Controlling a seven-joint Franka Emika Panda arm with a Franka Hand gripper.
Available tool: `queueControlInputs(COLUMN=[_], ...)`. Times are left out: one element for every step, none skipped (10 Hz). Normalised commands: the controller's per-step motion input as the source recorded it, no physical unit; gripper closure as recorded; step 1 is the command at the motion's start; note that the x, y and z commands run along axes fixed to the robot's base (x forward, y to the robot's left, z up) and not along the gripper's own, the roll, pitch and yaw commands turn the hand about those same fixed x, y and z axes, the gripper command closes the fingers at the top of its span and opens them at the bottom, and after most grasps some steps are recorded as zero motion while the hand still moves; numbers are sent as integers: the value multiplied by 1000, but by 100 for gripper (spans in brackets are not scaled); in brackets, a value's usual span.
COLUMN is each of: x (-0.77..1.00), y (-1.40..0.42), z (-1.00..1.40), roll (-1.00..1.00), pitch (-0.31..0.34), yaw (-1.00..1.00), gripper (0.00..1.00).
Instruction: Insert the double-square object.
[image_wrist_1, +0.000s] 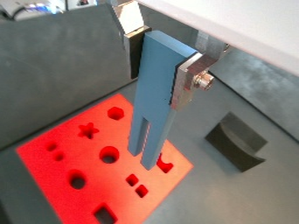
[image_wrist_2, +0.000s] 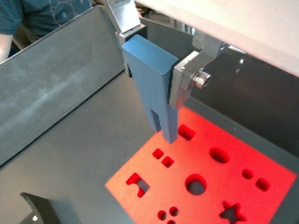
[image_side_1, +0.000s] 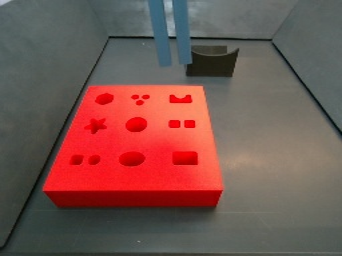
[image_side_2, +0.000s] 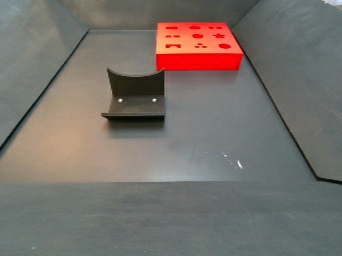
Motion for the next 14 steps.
queueControlInputs(x=[0,0,469,737,783,720,689,680,794,0,0,0,-191,0], y=[-194,-43,-46,-54,-126,-149,-160,-151,-77,0,6,171,189,0], z=[-146,0,-543,-889,-857,-826,-800,-777,-720,0,-66,-391,-457,-17], roll=[500,0,17,91,133,136,166,177,169,7,16,259,360,16], pitch=[-260,3,100,116,114,134,124,127,176,17,0,-57,-120,0], yaw=[-11,0,0,0,49,86,174,186,180,-43,0,17,26,0], gripper=[100,100,100,100,100,100,100,100,100,100,100,100,100,100])
